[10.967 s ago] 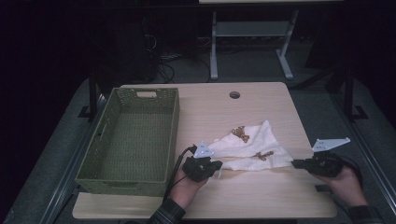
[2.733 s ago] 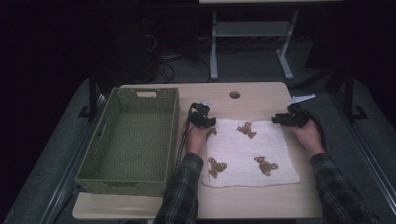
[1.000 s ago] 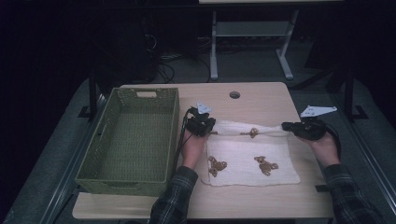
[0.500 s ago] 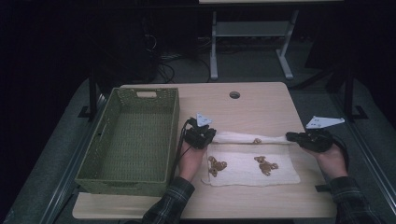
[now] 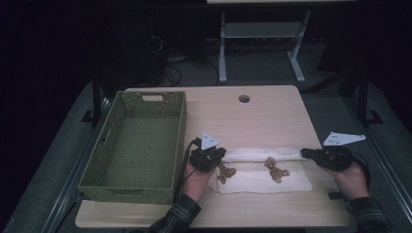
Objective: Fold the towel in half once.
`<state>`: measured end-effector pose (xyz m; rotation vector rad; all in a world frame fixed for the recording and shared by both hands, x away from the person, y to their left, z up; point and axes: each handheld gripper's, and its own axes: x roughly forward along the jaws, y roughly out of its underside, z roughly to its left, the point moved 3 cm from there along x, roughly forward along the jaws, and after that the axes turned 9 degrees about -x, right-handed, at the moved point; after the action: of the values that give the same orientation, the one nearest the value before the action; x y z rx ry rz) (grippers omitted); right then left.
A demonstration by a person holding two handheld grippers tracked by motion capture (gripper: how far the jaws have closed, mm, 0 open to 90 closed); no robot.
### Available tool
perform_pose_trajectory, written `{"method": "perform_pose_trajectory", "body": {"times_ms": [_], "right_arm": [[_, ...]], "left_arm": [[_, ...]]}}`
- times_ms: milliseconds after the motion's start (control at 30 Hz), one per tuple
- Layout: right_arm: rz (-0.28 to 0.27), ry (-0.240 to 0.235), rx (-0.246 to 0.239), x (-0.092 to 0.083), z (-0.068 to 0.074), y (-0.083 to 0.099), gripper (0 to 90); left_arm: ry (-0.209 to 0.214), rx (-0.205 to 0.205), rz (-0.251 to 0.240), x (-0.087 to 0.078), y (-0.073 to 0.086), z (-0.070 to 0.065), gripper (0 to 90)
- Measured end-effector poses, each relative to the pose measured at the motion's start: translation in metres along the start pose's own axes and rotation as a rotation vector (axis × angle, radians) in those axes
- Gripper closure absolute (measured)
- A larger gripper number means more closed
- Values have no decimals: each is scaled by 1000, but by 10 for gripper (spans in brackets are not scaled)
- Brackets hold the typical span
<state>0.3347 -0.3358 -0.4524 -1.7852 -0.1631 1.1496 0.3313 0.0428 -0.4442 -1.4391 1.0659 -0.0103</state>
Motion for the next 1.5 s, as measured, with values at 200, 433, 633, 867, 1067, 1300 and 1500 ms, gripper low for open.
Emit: {"method": "perform_pose_trajectory", "body": {"times_ms": [200, 433, 633, 867, 1067, 1300, 1500], "right_arm": [[0, -32, 9, -5, 10, 9, 846], [15, -49, 0, -11, 25, 14, 845], [51, -71, -6, -8, 34, 19, 846], [74, -97, 3, -11, 38, 28, 843], [105, -131, 17, -7, 41, 32, 791], [18, -122, 34, -21, 36, 20, 707], [62, -121, 43, -11, 29, 22, 832]], "left_arm": [[3, 15, 11, -10, 7, -5, 851], [4, 33, 18, -18, 14, -9, 850], [15, 28, 38, -20, 21, -10, 850], [27, 38, 84, -19, 32, -17, 849], [29, 44, 149, -15, 42, -17, 841], [55, 34, 94, -25, 28, -15, 736], [63, 33, 113, -14, 26, -12, 729]]}}
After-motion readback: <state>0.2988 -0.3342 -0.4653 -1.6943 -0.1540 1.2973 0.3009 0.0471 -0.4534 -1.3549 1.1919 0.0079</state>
